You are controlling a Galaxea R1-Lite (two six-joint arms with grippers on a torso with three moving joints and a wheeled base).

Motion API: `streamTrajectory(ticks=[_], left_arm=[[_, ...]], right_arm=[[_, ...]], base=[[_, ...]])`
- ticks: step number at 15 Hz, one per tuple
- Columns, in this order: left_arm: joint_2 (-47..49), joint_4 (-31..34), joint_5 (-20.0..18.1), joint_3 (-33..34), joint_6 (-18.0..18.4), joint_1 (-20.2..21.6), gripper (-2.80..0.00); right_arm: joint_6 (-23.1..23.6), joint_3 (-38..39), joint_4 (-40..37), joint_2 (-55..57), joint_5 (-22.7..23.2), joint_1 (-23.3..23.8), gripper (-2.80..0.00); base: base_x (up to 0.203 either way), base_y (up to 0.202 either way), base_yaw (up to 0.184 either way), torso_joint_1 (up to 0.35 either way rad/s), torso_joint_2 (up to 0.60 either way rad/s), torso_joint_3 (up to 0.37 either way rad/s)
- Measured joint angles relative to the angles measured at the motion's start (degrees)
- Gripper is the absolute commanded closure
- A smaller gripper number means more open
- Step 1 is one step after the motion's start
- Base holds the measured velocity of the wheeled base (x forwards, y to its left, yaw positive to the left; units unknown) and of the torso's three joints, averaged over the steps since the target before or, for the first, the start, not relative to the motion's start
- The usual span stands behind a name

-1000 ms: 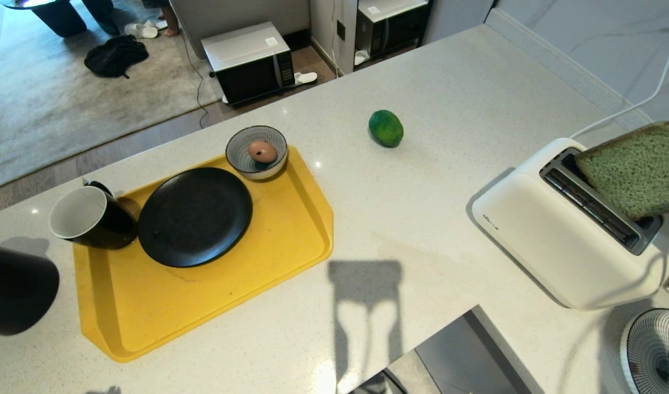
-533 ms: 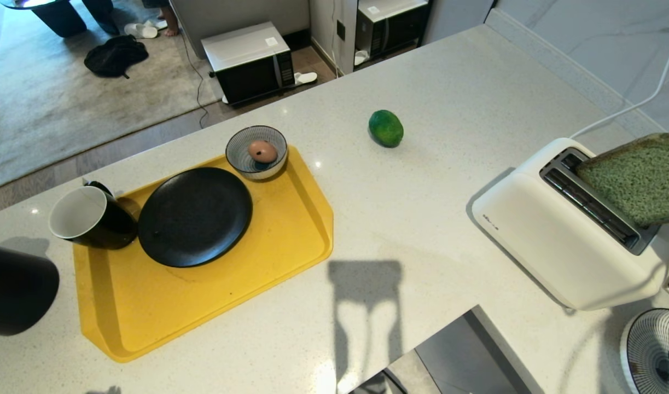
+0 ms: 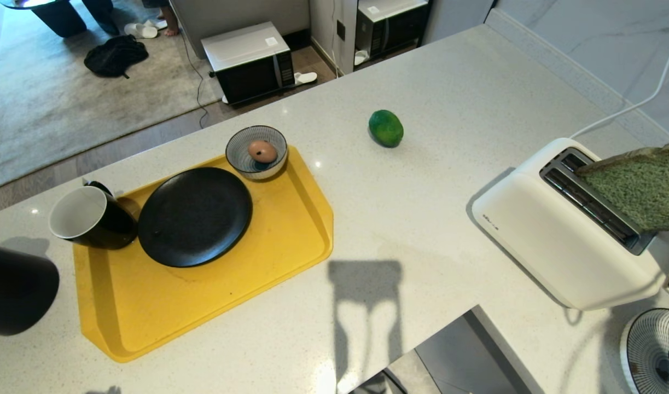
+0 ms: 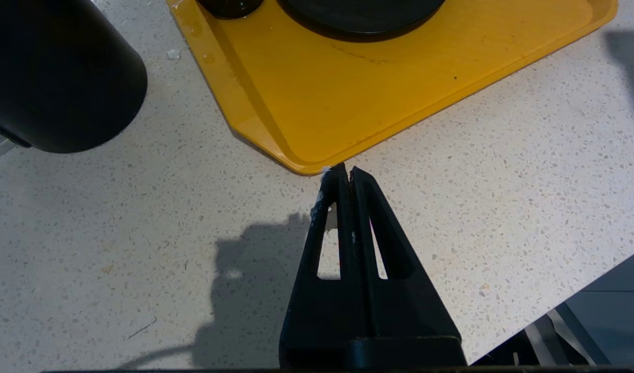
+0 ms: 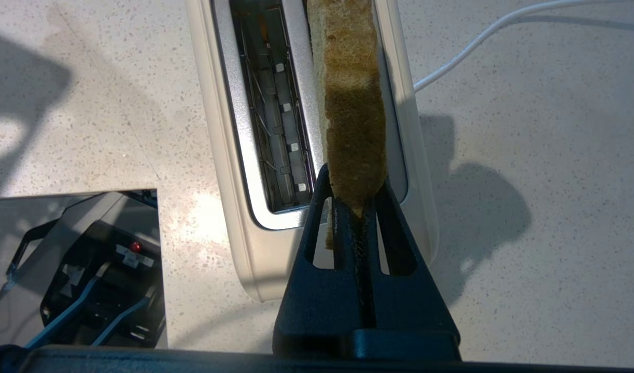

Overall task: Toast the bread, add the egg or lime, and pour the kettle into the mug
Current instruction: Put the bread slices in the toaster

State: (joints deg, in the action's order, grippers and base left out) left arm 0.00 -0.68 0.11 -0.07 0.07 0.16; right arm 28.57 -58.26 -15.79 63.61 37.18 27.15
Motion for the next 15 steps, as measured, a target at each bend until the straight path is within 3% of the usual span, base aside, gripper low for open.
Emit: streamTrajectory(ticks=[8, 9, 15], left_arm=[[0.0, 0.02, -0.01, -0.02, 0.03, 0.0, 0.0], [0.0, 0.0, -0.04, -0.02, 0.03, 0.0, 0.0], [0.0, -0.05, 0.0, -0.02, 0.02, 0.0, 0.0]], right_arm=[[2.31, -0.56, 1.27, 3.35, -0.03, -0.06, 0.0], [2.34, -0.61, 1.29, 3.75, 0.03, -0.09, -2.8], [2.13, -0.89, 1.29, 4.87, 0.16, -0.13, -2.8]], base=[[0.0, 0.0, 0.0, 0.0, 0.0, 0.0], [0.0, 0.0, 0.0, 0.0, 0.0, 0.0], [0.0, 0.0, 0.0, 0.0, 0.0, 0.0]])
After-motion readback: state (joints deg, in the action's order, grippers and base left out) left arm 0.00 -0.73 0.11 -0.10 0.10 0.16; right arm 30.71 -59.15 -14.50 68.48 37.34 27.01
